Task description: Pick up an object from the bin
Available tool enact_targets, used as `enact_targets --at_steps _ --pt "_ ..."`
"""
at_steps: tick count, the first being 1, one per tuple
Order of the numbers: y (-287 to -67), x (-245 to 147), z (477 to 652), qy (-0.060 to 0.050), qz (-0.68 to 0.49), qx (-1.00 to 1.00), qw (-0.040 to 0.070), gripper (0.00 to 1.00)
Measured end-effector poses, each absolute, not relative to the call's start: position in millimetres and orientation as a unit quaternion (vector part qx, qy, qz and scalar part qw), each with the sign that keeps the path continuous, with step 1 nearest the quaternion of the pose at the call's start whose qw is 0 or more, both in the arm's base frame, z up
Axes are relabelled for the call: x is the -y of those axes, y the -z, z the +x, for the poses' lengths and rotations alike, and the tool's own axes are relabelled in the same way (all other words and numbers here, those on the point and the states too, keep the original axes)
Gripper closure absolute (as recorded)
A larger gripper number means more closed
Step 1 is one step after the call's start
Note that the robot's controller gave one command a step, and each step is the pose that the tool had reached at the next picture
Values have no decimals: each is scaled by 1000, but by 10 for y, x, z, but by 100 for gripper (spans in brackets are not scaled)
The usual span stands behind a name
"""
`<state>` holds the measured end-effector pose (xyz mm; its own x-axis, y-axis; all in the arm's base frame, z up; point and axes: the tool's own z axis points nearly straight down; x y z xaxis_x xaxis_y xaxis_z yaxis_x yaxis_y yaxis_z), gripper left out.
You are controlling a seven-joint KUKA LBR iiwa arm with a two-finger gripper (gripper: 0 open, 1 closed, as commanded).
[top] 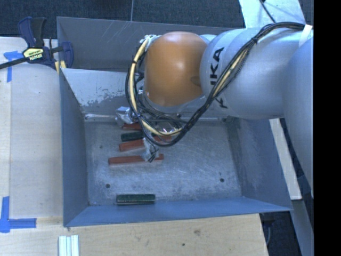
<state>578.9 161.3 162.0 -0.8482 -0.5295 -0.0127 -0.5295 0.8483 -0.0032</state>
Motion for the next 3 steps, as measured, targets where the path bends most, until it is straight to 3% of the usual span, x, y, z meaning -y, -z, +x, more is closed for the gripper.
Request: enact_targets --at_steps 1,2,3 --pt "-726 -1512 6128 0 -294 -956 -1 0" --pt "-817 -1519 6159 0 -292 -956 3 100" --pt "-766 -1509 5784 2 -425 -905 10 100"
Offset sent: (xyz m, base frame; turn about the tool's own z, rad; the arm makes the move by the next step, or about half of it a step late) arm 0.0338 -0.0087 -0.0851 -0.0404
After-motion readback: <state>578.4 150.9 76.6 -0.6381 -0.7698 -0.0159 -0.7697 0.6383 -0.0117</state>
